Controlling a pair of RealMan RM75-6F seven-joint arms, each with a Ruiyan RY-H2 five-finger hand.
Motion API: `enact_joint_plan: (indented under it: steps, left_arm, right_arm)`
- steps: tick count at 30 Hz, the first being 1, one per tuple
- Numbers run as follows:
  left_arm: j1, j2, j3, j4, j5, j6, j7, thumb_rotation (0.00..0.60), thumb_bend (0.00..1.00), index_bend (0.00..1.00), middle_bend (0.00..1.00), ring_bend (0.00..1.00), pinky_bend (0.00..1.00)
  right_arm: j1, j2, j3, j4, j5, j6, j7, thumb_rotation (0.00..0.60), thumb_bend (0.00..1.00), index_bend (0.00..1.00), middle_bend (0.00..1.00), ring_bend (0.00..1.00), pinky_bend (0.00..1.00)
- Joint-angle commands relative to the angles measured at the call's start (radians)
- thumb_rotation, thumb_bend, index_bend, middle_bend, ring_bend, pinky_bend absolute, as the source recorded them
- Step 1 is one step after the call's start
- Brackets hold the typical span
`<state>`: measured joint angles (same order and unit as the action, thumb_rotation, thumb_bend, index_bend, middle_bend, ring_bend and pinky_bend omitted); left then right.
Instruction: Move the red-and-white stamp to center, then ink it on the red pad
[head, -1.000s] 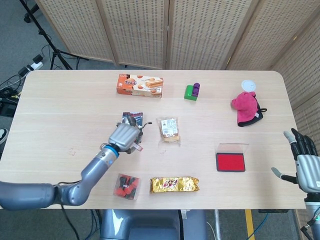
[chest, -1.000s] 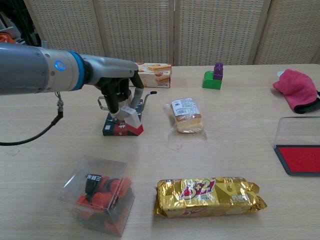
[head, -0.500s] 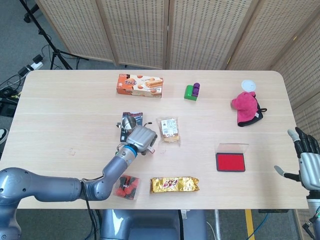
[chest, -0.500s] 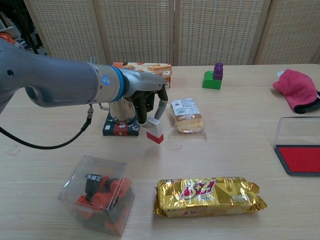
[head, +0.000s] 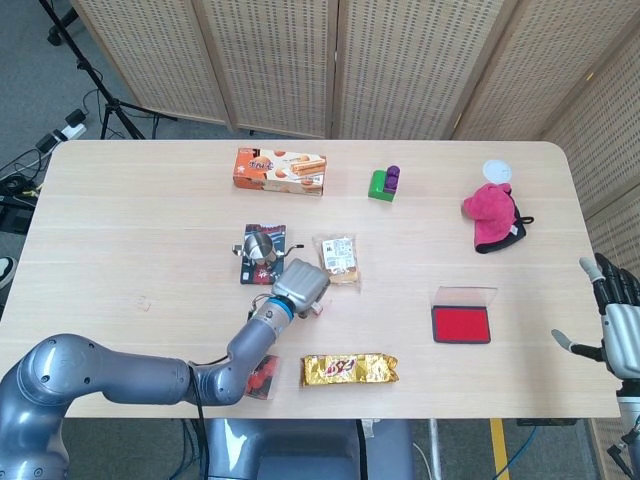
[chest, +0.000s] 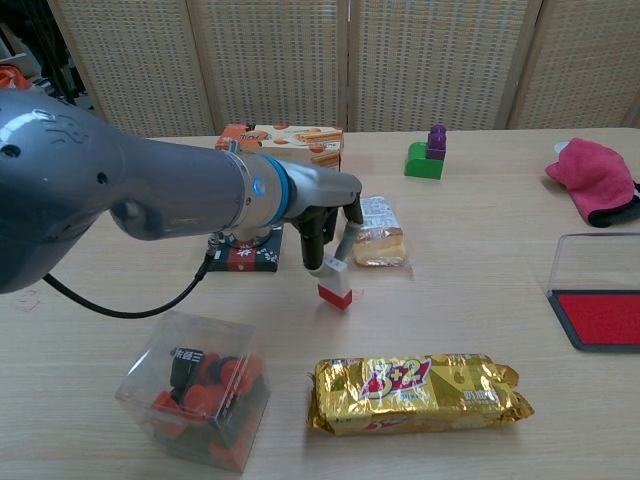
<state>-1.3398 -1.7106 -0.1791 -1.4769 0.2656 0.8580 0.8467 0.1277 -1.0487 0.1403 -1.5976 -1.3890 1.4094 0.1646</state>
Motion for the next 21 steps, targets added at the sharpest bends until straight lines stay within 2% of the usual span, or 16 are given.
enact_joint_plan:
  steps: [1, 17, 21]
  left_arm:
    - [-0.008, -0.010, 0.003, 0.010, -0.010, 0.005, 0.003, 0.600, 0.31, 0.61, 0.96, 0.97, 1.00]
    - [-0.026, -0.042, 0.011, 0.042, -0.040, -0.003, -0.008, 0.600, 0.30, 0.61, 0.96, 0.97, 1.00]
    - [-0.029, -0.043, 0.013, 0.039, -0.048, 0.008, -0.006, 0.600, 0.30, 0.55, 0.96, 0.97, 1.00]
  right_arm:
    - [-0.001, 0.001, 0.001, 0.000, 0.002, 0.000, 0.004, 0.600, 0.00, 0.00, 0.00, 0.00, 0.00]
    - [-0.003, 0.008, 0.002, 0.001, 0.006, -0.005, 0.019, 0.600, 0.00, 0.00, 0.00, 0.00, 0.00]
    - [-0.004, 0.010, 0.002, 0.000, 0.006, -0.006, 0.023, 0.600, 0.00, 0.00, 0.00, 0.00, 0.00]
